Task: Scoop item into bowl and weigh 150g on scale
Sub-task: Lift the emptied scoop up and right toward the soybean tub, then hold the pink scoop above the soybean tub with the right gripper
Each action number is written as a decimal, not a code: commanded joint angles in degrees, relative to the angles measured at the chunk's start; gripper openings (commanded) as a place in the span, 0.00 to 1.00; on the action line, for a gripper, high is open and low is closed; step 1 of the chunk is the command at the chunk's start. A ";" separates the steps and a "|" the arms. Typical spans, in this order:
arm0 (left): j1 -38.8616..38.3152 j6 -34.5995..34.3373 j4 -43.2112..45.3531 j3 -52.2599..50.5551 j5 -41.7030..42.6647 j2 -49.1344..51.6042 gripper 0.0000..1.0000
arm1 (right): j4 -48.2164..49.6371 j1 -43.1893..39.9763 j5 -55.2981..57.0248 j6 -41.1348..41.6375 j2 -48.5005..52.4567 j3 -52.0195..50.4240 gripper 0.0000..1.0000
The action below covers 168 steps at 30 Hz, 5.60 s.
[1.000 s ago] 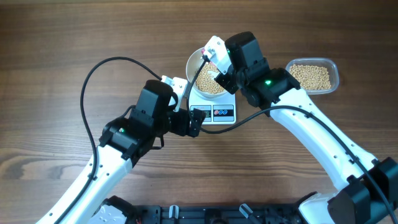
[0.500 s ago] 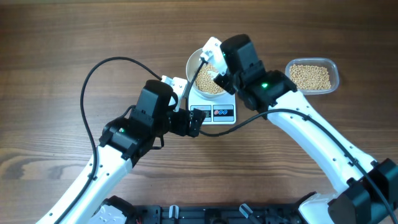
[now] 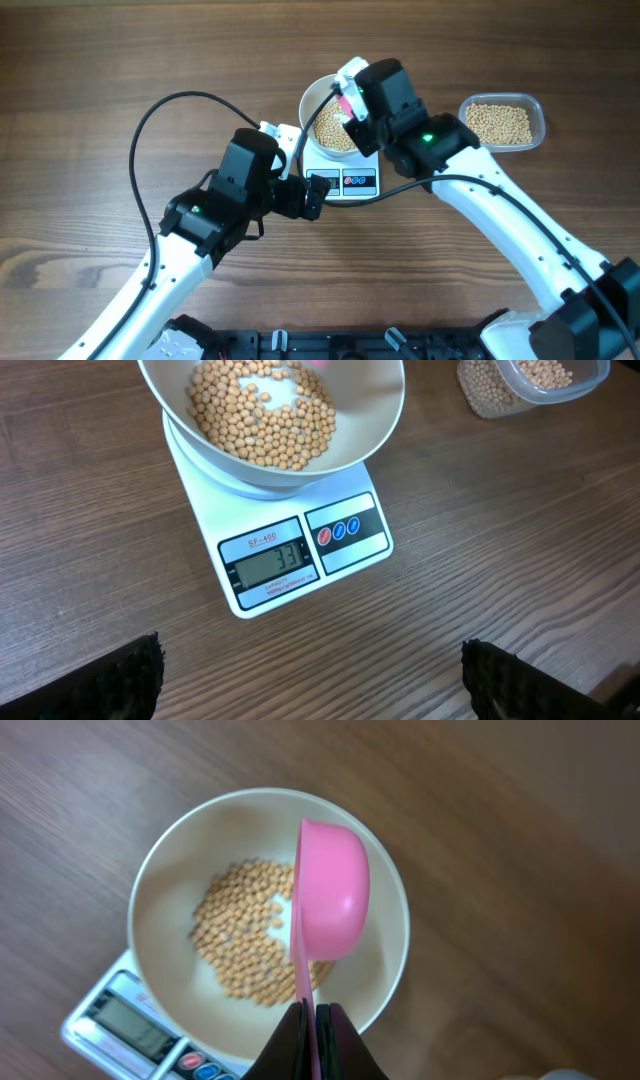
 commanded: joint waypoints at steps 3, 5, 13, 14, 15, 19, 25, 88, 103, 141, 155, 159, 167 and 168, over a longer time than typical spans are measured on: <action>-0.24 1.11 -0.02 -0.07 -0.33 0.09 1.00 | -1.68 -5.60 -5.09 9.18 -6.32 1.25 0.04; -0.24 1.11 -0.02 -0.07 -0.33 0.09 1.00 | -1.64 -8.35 -8.22 9.18 -8.96 1.25 0.04; -0.24 1.11 -0.02 -0.07 -0.33 0.09 1.00 | -8.48 -19.71 -10.08 11.54 -15.32 1.25 0.04; -0.24 1.11 -0.02 -0.07 -0.33 0.09 1.00 | -9.46 -20.92 -9.73 11.54 -15.32 1.25 0.04; -0.24 1.11 -0.02 -0.07 -0.33 0.09 1.00 | -10.73 -22.47 -8.94 11.54 -15.30 1.25 0.04; -0.24 1.11 -0.02 -0.07 -0.33 0.09 1.00 | -14.69 -29.00 -2.69 11.52 -14.84 1.22 0.04; -0.24 1.11 -0.02 -0.07 -0.33 0.09 1.00 | -15.02 -36.72 -2.84 3.89 -13.49 -0.37 0.05; -0.24 1.11 -0.02 -0.07 -0.33 0.09 1.00 | -15.89 -37.29 0.22 5.81 2.14 -0.22 0.13; -0.24 1.11 0.00 -0.07 -0.33 0.09 1.00 | -16.81 -37.29 0.22 5.79 0.11 -0.15 0.16; -0.24 1.11 -0.02 -0.07 -0.33 0.09 1.00 | -18.10 -37.29 0.22 7.26 0.04 1.25 0.10; -0.24 1.11 -0.02 -0.07 -0.33 0.09 1.00 | -18.84 -37.29 0.24 7.23 -0.50 1.36 0.04; -0.24 1.11 -0.02 -0.07 -0.33 0.09 1.00 | -18.43 -37.29 0.24 7.02 -2.45 1.36 0.04; -0.24 1.11 -0.02 -0.07 -0.33 0.09 1.00 | -18.38 -37.29 0.68 2.60 -4.50 1.33 0.04; -0.24 1.11 0.00 -0.07 -0.33 0.09 1.00 | -18.27 -37.29 0.72 2.56 -4.48 1.33 0.04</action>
